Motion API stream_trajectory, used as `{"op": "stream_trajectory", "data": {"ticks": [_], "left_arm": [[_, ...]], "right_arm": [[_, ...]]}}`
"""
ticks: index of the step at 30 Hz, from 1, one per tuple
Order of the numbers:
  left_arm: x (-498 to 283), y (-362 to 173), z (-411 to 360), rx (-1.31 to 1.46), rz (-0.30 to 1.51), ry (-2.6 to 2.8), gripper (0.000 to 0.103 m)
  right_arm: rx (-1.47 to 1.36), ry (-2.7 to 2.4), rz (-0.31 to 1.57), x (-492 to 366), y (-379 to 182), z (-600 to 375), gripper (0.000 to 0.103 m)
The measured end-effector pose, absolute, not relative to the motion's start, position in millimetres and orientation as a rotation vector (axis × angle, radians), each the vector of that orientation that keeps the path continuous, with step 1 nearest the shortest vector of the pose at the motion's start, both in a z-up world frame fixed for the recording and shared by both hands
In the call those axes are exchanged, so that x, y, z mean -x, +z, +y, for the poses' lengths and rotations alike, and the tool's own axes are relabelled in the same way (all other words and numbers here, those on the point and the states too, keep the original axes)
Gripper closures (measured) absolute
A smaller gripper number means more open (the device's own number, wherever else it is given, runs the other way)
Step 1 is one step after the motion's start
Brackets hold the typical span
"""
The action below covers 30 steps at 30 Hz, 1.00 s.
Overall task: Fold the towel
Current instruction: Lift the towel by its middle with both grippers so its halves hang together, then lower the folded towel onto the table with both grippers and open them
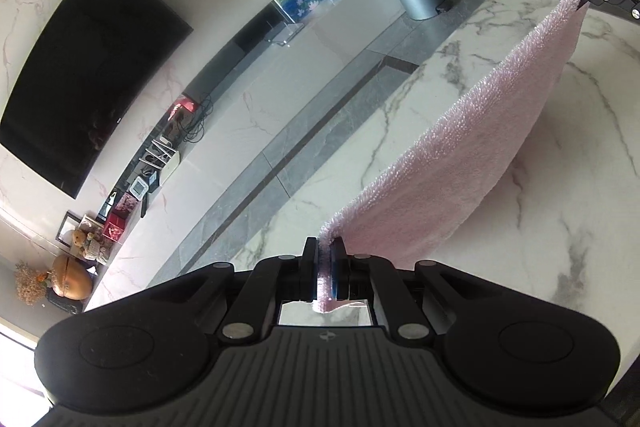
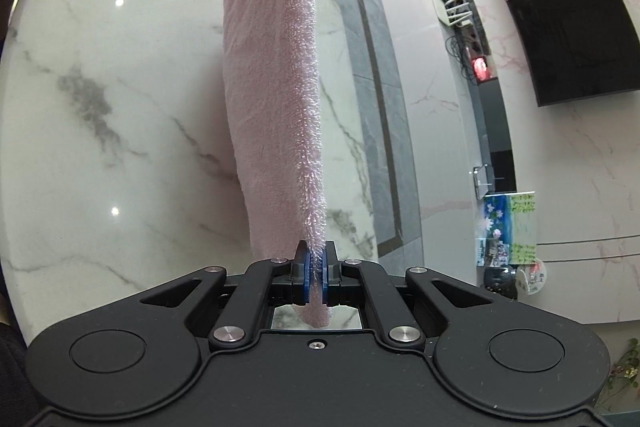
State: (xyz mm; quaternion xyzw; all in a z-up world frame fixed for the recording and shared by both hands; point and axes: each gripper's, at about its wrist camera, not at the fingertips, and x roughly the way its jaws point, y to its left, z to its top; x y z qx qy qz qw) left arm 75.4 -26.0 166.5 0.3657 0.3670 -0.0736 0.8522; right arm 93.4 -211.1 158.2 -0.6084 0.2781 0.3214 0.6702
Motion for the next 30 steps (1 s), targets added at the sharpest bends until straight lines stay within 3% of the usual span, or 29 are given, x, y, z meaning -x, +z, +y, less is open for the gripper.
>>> {"op": "stream_trajectory", "data": {"ticks": [17,30], "left_arm": [[14.1,123.7,-40.1,-0.897,0.876,-0.331,0.098],[33.3,100.2,-41.8,-0.947,0.942,-0.392,0.098]], "right_arm": [[1.333,0.932,0.772,1.6,120.9,-230.7,0.100],[1.304,0.973,0.819,24.4,120.6,-239.5,0.100]]}}
